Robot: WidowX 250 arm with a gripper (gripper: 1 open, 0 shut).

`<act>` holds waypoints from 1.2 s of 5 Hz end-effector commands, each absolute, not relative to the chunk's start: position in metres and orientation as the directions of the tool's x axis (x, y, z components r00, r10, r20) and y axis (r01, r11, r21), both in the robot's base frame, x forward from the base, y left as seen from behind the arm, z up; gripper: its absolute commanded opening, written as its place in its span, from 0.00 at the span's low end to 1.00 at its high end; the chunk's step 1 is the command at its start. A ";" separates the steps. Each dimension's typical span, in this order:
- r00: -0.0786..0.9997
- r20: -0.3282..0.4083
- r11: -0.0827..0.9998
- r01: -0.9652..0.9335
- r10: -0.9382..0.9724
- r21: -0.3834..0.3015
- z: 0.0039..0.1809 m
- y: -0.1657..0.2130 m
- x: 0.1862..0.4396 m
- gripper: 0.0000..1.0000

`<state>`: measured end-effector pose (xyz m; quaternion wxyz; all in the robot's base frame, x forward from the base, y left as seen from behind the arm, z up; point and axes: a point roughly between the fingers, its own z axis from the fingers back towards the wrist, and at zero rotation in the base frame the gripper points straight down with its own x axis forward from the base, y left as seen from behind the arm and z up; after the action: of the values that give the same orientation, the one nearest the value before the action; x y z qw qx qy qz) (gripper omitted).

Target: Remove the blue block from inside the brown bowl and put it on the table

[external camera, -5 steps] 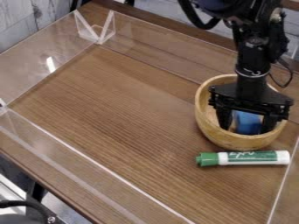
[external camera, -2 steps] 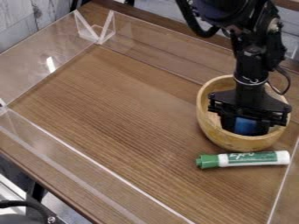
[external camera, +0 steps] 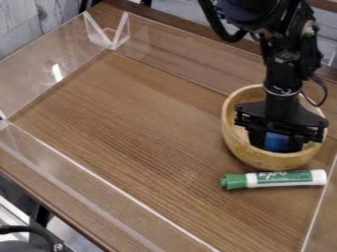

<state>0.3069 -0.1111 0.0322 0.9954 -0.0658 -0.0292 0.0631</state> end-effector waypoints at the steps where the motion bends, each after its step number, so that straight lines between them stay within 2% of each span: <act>1: 0.989 0.099 0.983 -0.096 0.113 -0.157 0.054 -0.116 0.314 0.00; 6: 0.997 0.048 0.988 -0.050 0.058 -0.145 0.066 -0.115 0.306 0.00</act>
<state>0.2921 -0.1094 0.0361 0.9978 -0.0536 0.0231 0.0315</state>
